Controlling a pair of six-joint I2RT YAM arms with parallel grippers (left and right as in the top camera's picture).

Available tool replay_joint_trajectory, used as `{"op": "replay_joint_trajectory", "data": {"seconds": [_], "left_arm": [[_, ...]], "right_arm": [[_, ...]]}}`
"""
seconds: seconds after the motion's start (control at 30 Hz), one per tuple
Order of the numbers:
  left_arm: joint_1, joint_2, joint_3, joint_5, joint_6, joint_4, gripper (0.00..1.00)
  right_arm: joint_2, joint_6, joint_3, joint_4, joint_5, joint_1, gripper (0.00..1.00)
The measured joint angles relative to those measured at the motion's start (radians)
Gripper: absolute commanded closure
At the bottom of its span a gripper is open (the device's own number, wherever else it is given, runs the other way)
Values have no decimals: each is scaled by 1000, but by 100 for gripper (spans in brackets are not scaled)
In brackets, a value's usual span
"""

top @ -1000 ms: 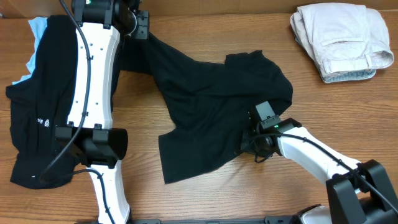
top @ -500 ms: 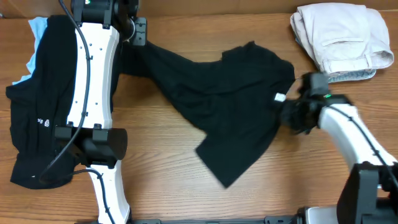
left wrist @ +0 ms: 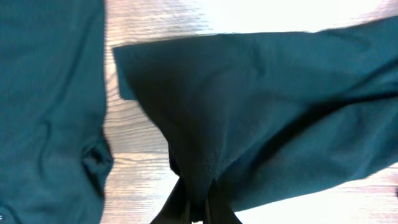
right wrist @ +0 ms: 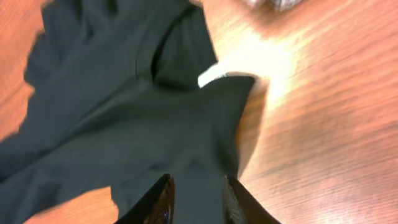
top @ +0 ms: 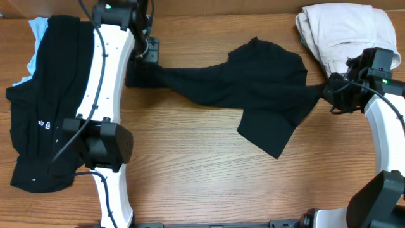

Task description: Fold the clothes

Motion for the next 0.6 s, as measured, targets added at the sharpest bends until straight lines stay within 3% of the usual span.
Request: {"op": "replay_joint_trajectory", "data": {"seconds": [0.13,0.33,0.6], "left_arm": [[-7,0,-97,-1,-1,95,96],[-2,0,-114,-5,0,131,96],[3,0,52,-5,0,149,95]], "right_arm": [[0,-9,0,-48,-40,10,59],[-3,-21,0,-189,-67,47,57],[-10,-40,-22,-246,-75,184,51]]}}
